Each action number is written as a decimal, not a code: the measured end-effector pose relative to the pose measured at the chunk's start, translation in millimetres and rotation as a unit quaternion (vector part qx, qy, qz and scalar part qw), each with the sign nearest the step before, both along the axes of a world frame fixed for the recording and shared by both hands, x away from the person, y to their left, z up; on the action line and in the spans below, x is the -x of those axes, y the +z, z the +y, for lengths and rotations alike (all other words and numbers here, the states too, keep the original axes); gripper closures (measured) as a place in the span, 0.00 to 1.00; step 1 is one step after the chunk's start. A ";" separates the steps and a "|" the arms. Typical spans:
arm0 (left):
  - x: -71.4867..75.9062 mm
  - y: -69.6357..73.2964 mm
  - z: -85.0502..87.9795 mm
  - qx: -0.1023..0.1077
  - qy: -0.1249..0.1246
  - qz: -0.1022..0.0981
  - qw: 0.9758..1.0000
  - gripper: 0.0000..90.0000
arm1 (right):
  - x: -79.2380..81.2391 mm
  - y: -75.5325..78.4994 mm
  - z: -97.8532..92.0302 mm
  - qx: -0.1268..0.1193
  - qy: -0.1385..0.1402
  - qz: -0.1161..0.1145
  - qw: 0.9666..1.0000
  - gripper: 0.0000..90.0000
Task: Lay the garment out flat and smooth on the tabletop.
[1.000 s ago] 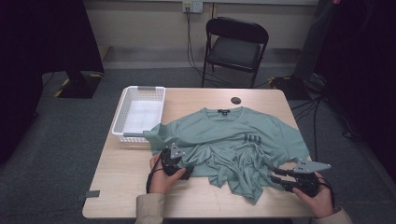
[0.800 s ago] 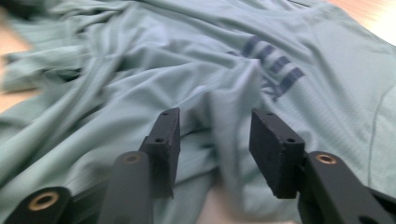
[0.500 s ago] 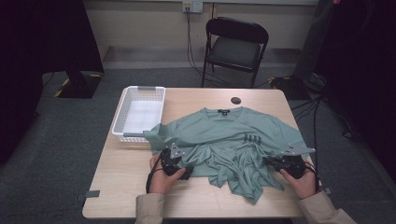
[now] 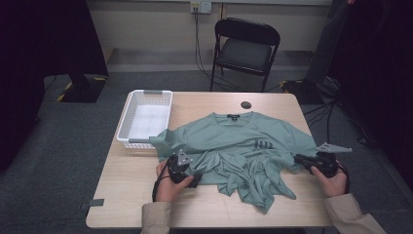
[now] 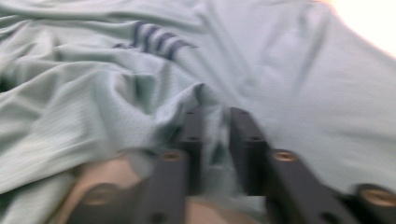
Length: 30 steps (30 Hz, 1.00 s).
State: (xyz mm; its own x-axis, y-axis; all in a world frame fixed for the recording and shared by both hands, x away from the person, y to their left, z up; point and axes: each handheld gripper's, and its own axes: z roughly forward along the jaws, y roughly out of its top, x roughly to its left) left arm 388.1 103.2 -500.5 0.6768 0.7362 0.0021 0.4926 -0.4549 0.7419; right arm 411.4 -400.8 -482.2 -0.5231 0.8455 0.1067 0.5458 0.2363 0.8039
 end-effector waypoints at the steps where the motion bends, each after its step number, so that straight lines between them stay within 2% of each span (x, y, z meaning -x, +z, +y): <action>1: 0.0 0.0 0.0 0.000 0.000 0.000 1.000 0.15 | 1.0 1.0 -1.9 0.002 -0.010 -0.003 1.000 0.80; 3: 0.0 0.0 0.0 0.000 0.000 0.000 1.000 0.15 | 6.7 6.4 -2.3 -0.010 -0.006 -0.017 1.000 0.76; 6: 0.0 0.0 0.0 0.000 0.000 0.000 1.000 0.15 | 18.9 15.4 7.0 -0.015 0.020 -0.039 0.999 0.71; 8: 0.0 0.0 -0.1 0.000 0.000 0.000 1.000 0.15 | 26.2 18.7 17.7 -0.014 0.049 -0.049 0.997 0.69; 9: 0.0 -0.1 -0.2 0.000 0.000 0.000 1.000 0.15 | 26.2 18.7 17.7 -0.014 0.049 -0.049 0.997 0.69; 10: 0.1 0.0 -0.2 0.000 0.001 0.000 1.000 0.15 | 31.4 19.7 31.4 0.002 0.067 -0.053 0.996 0.65; 13: 0.1 0.0 -0.1 0.000 0.000 0.000 1.000 0.15 | 31.7 18.3 41.8 0.009 0.072 -0.061 0.996 0.63; 19: 0.0 0.0 -0.1 0.000 0.000 0.000 1.000 0.15 | 29.1 13.6 64.9 0.034 0.106 -0.067 0.992 0.56; 21: 0.0 0.0 -0.1 -0.001 0.000 0.000 1.000 0.15 | 26.2 11.1 71.5 0.047 0.104 -0.060 0.992 0.56; 24: 0.0 0.0 -0.2 0.000 0.000 0.000 1.000 0.15 | 19.2 6.4 71.9 0.061 0.084 -0.053 0.993 0.59; 25: 0.0 0.0 -0.1 -0.001 0.000 0.000 1.000 0.15 | 16.9 5.0 70.2 0.058 0.082 -0.048 0.994 0.62; 28: 0.0 0.0 -0.1 0.000 0.000 0.000 1.000 0.15 | 17.4 -0.6 69.0 0.070 0.106 -0.034 0.991 0.84; 30: 0.0 0.0 -0.1 0.000 0.000 0.000 1.000 0.15 | 21.7 -1.6 68.0 0.073 0.115 -0.039 0.990 0.93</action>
